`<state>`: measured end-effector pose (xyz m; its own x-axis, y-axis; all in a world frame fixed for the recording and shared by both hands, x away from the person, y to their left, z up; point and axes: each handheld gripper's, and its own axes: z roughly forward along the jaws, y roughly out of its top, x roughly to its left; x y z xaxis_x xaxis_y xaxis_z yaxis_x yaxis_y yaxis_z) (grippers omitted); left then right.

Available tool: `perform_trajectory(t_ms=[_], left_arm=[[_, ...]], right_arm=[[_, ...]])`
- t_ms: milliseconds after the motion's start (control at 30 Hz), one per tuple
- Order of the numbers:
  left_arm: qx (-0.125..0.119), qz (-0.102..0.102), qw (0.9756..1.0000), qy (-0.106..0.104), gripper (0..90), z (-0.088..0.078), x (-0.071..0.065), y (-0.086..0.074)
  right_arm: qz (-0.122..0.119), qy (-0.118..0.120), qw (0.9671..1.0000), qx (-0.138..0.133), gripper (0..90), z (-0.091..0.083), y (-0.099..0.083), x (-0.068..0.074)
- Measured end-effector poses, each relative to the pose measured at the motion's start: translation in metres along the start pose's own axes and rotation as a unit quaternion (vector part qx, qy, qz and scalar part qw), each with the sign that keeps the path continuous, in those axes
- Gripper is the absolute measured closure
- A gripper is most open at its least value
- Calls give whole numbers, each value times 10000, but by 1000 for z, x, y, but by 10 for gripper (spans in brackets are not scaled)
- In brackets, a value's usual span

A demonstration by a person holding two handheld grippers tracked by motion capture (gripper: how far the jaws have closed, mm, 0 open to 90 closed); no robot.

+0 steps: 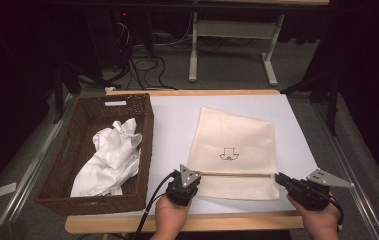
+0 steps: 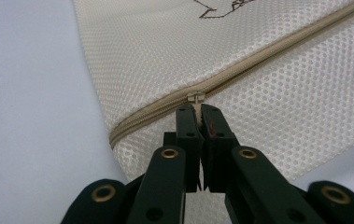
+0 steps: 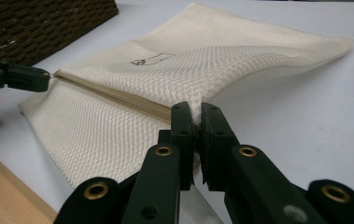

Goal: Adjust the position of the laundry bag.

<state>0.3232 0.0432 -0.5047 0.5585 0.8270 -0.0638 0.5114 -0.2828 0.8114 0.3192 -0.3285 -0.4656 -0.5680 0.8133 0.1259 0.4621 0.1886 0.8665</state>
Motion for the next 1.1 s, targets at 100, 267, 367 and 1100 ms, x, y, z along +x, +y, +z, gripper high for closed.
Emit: perform_trajectory(t_ms=[100, 267, 367, 1100], left_arm=[[-4, -310, 9995, 82, 874, 0, 10, -6], [-29, -308, 9990, 312, 874, -2, 16, -8], [62, -291, 9990, 326, 874, 0, 16, -9], [312, -348, 9989, 3, 858, 5, 16, -14]], right_arm=[[97, -84, 9999, -28, 864, -4, -1, -8], [196, -200, 9996, -69, 864, -9, -3, -16], [181, -240, 9995, 6, 864, -9, -4, -16], [432, -70, 9970, 643, 838, -8, -23, -28]])
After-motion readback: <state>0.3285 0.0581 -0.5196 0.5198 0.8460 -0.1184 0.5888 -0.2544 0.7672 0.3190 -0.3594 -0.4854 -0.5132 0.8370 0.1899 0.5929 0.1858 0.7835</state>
